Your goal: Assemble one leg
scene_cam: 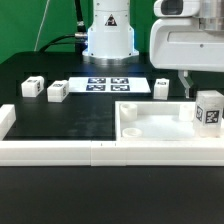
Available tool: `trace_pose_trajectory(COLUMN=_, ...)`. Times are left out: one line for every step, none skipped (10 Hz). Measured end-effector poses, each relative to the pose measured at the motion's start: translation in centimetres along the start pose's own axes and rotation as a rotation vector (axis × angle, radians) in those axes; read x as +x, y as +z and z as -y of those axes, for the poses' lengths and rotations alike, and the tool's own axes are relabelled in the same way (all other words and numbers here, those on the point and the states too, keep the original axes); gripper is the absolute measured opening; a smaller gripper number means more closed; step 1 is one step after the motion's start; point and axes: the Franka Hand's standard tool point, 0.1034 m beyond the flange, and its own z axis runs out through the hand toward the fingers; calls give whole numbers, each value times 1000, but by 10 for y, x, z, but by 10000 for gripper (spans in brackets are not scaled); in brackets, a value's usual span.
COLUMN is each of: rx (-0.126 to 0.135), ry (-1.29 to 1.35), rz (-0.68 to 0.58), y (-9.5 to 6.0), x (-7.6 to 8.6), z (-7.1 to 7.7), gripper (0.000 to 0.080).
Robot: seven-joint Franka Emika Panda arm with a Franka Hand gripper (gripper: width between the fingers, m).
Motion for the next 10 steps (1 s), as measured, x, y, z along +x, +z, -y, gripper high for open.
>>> trace_pose_trajectory(rx=-6, ry=-125, rz=-5, y=0, x=1, z=0, gripper=649)
trace_pose_trajectory(rx=-5, ry=-220, rz=-8, y=0, x=2, z=-1, gripper=649)
trace_pose_trajectory(rx=-5, ry=-280, rz=-11, y=1, x=2, z=-3, gripper=649)
trace_pose_trajectory(rx=-11, ry=-403, rz=-12, y=1, x=3, z=-4, gripper=649)
trace_pose_trajectory(rx=-18, ry=-510, rz=-13, y=1, x=3, z=-5, gripper=649)
trace_pose_trajectory(rx=-18, ry=-582, rz=-12, y=1, x=4, z=-6, gripper=649)
trace_pose_trajectory(rx=-17, ry=-637, rz=-18, y=2, x=6, z=-9, gripper=649)
trace_pose_trajectory(rx=-18, ry=-674, rz=-15, y=3, x=6, z=-11, gripper=649)
trace_pose_trajectory(rx=-18, ry=-669, rz=-15, y=3, x=6, z=-10, gripper=519)
trace_pose_trajectory(rx=-18, ry=-669, rz=-15, y=3, x=6, z=-10, gripper=382)
